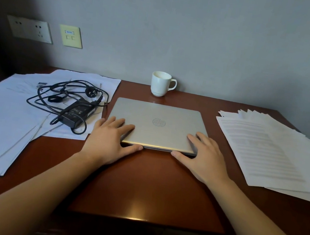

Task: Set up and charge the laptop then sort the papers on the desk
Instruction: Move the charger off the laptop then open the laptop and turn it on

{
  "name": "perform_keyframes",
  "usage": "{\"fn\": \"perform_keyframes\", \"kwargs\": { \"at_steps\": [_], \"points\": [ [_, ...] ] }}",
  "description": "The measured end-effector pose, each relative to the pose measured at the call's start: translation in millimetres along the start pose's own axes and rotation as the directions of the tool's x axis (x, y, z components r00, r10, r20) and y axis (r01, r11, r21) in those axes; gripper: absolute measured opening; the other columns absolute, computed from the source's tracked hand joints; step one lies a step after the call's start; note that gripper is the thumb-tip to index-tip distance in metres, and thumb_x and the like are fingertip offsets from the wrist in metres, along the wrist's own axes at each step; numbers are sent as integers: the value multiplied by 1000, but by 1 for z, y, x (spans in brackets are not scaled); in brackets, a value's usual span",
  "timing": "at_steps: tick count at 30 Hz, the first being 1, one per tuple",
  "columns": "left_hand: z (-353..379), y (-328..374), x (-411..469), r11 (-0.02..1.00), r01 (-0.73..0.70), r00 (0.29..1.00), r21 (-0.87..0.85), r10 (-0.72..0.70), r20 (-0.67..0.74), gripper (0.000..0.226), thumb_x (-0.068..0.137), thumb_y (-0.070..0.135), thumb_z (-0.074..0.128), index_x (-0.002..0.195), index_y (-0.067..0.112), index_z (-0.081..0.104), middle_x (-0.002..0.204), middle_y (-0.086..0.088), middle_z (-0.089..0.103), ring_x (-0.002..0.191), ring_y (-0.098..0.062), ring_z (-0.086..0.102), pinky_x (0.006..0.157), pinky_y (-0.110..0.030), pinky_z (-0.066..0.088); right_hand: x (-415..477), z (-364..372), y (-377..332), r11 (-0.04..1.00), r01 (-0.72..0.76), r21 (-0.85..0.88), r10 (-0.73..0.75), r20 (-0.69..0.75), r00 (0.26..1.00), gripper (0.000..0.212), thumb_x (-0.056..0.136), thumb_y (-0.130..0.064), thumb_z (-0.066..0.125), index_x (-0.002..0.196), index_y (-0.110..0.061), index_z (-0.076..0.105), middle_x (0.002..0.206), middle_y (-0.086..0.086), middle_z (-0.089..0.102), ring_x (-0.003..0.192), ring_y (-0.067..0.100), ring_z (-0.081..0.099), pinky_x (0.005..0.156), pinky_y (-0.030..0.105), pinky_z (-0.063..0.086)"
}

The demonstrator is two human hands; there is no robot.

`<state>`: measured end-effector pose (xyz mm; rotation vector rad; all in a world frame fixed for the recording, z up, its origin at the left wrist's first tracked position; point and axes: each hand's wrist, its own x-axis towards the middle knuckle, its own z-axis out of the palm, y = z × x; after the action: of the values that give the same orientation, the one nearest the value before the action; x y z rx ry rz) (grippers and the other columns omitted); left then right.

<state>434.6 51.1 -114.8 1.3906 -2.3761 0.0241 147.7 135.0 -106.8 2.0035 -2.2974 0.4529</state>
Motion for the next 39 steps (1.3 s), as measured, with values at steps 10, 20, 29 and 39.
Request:
{"fn": "perform_keyframes", "kwargs": {
  "at_steps": [10,20,29,39],
  "points": [
    [12,45,29,914,-364,928,177,372,-15,62,96,65,31,131,26,65,122,0,69,118,-24,62,103,-55,41,-7,9,-9,672,702,-235,-739,-283,612,20,94,-29,61,99,-13,71,99,3,68,94,23,61,87,35,48],
    [16,39,41,804,-548,832,233,552,50,63,101,57,25,136,17,59,119,-6,67,103,-28,65,76,-43,59,-21,10,-10,709,676,-201,-703,-286,652,16,94,-23,64,96,-12,75,95,5,74,84,19,70,77,32,60],
    [21,35,45,787,-547,817,286,576,-21,61,103,49,26,125,6,63,110,-13,69,91,-32,67,70,-44,60,-26,9,-12,714,661,-230,-698,-298,651,18,94,-26,65,99,-11,75,98,5,74,90,18,70,83,31,59],
    [5,36,57,781,-539,784,317,602,-150,66,109,47,11,113,10,65,100,-7,70,82,-30,68,57,-42,56,-24,13,-15,847,513,-139,-527,-346,776,41,94,-37,46,104,-12,76,100,3,76,91,18,73,76,32,61]
  ]
}}
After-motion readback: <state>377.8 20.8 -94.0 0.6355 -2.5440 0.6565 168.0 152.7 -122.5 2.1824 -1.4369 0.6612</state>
